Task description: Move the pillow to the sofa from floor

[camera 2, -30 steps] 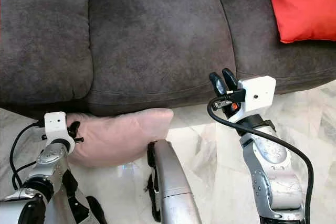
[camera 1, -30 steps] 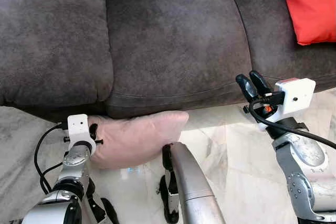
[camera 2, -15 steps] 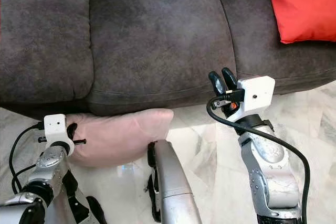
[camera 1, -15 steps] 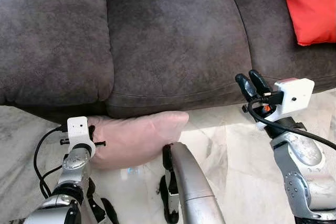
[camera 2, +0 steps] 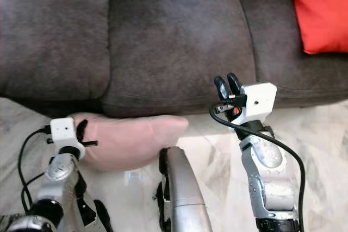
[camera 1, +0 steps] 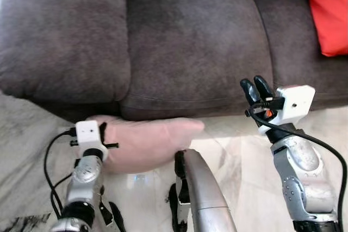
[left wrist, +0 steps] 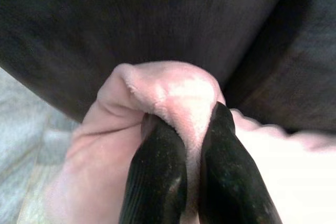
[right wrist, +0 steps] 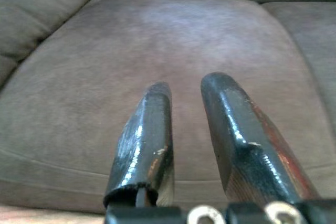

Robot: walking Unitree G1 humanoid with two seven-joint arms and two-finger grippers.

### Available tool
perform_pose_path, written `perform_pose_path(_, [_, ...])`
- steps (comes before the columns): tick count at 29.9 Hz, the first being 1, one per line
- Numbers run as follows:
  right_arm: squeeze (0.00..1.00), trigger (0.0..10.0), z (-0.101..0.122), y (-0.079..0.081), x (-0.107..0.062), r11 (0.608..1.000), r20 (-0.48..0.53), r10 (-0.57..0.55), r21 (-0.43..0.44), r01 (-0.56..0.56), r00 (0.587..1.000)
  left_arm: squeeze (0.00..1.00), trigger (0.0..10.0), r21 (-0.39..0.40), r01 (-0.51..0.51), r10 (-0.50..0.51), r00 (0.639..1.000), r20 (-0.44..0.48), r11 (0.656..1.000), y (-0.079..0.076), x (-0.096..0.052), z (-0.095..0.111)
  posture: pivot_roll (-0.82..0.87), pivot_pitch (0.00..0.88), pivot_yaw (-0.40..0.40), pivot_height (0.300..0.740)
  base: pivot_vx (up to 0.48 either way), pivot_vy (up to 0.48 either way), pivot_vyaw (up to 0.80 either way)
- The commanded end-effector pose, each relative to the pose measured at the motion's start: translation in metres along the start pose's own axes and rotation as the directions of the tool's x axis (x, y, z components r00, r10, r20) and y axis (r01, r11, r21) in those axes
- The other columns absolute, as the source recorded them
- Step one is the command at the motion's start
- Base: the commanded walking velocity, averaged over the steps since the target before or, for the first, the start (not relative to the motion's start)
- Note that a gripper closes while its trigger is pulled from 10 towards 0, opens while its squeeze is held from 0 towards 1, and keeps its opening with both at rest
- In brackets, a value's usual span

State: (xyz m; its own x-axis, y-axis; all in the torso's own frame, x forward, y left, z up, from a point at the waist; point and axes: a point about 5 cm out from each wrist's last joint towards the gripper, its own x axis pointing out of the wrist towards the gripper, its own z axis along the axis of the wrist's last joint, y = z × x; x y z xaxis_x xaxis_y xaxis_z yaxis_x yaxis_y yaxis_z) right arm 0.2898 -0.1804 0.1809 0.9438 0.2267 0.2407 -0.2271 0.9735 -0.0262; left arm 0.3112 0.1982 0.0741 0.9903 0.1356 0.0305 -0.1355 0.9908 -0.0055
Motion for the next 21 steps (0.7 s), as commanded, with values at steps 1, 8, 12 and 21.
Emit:
perform_pose_path(1, [0.0, 10.0, -0.011, -0.005, -0.007, 1.0, -0.031, -0.027, -0.007, 0.027, 0.999, 0.0, 10.0, 0.007, 0.033, -0.034, 0.99, 0.14, 0.999, -0.009, -0.005, 0.022, -0.08, 0.295, -0.124, 0.539, 0.0, 0.0, 0.0])
perform_pose_path(8, [0.0, 10.0, -0.024, -0.003, -0.006, 0.999, -0.035, -0.046, 0.007, 0.047, 0.998, 0.0, 10.0, -0.019, 0.042, -0.037, 0.976, 0.213, 0.999, -0.015, -0.013, 0.044, -0.04, 0.243, -0.087, 0.539, 0.0, 0.0, 0.0])
perform_pose_path(12, [0.0, 10.0, -0.028, -0.001, -0.002, 0.998, -0.018, -0.067, 0.02, 0.067, 0.998, 0.0, 10.0, -0.013, 0.04, -0.036, 0.976, 0.213, 0.999, -0.016, -0.016, 0.049, -0.03, 0.204, -0.064, 0.539, 0.0, 0.0, 0.0])
perform_pose_path(21, [0.0, 10.0, -0.031, -0.005, -0.001, 0.995, 0.007, -0.097, 0.024, 0.097, 0.995, 0.0, 10.0, -0.006, 0.095, -0.09, 0.957, 0.276, 0.995, -0.03, -0.016, 0.075, -0.03, 0.148, -0.044, 0.539, 0.0, 0.0, 0.0])
